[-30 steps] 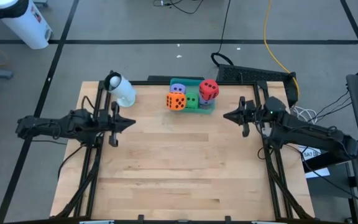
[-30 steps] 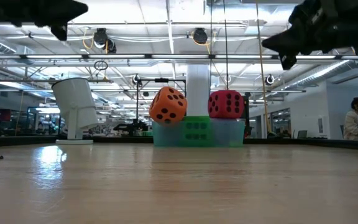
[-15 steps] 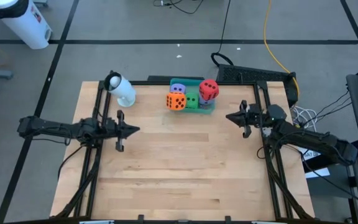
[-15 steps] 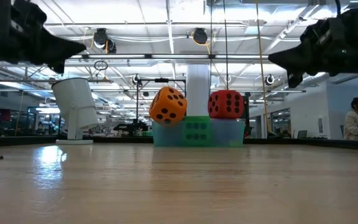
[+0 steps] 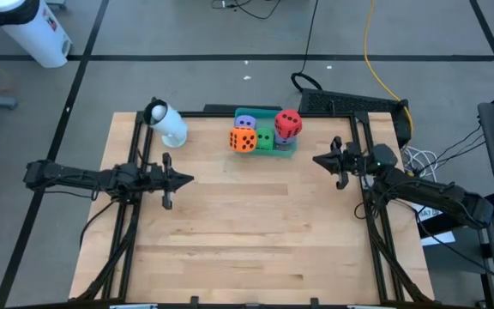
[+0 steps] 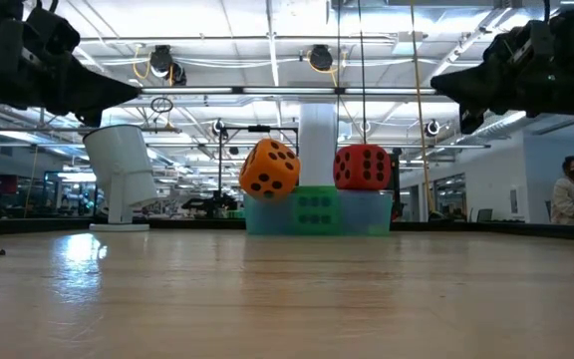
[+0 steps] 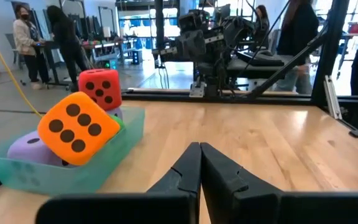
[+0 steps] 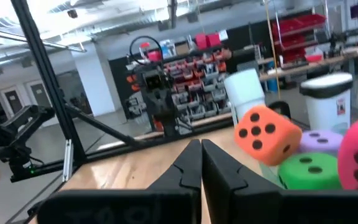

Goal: Pick & Place Dice
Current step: Return to Home Position

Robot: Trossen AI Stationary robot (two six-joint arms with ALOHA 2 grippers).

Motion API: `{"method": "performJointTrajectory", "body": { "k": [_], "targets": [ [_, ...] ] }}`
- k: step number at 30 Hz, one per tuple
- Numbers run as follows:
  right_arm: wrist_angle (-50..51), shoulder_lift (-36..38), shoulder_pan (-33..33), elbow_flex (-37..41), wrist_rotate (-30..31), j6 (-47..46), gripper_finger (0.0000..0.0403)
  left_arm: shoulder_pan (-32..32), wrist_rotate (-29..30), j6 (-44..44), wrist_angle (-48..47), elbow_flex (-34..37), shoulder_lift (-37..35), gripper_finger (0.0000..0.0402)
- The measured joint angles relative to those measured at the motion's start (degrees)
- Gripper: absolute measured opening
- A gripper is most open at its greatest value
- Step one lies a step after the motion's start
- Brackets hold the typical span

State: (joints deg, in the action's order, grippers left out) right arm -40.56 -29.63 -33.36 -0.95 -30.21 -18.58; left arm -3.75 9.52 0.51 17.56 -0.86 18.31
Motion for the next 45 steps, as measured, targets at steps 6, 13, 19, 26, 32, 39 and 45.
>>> {"method": "performJointTrajectory", "body": {
  "k": [6, 13, 19, 26, 32, 39, 45],
  "targets": [
    [-0.08, -0.02, 0.00, 0.07, 0.06, 0.20, 0.0000, 0.00, 0.00, 0.48, -1.26, 0.00, 0.00, 0.0008],
    [0.10, -0.03, 0.02, 0.09, 0.08, 0.20, 0.0000, 0.00, 0.00, 0.70, -1.13, -0.04, 0.07, 0.0010],
    [0.11, -0.02, 0.02, 0.11, 0.09, 0.19, 0.0000, 0.01, 0.00, 0.70, -1.10, -0.04, 0.07, 0.0027],
    [0.10, -0.02, 0.02, 0.11, 0.11, 0.18, 0.0000, 0.00, 0.00, 0.72, -1.04, -0.04, 0.07, 0.0013],
    [0.10, -0.02, 0.02, 0.15, 0.11, 0.18, 0.0000, 0.00, 0.00, 0.72, -1.02, -0.04, 0.07, 0.0003],
    [0.11, -0.03, 0.02, 0.15, 0.11, 0.18, 0.0000, 0.02, 0.00, 0.72, -1.02, -0.05, 0.07, 0.0025],
    [0.10, -0.03, 0.02, 0.15, 0.11, 0.18, 0.0000, 0.00, 0.00, 0.72, -1.02, -0.07, 0.07, 0.0032]
  ]
}}
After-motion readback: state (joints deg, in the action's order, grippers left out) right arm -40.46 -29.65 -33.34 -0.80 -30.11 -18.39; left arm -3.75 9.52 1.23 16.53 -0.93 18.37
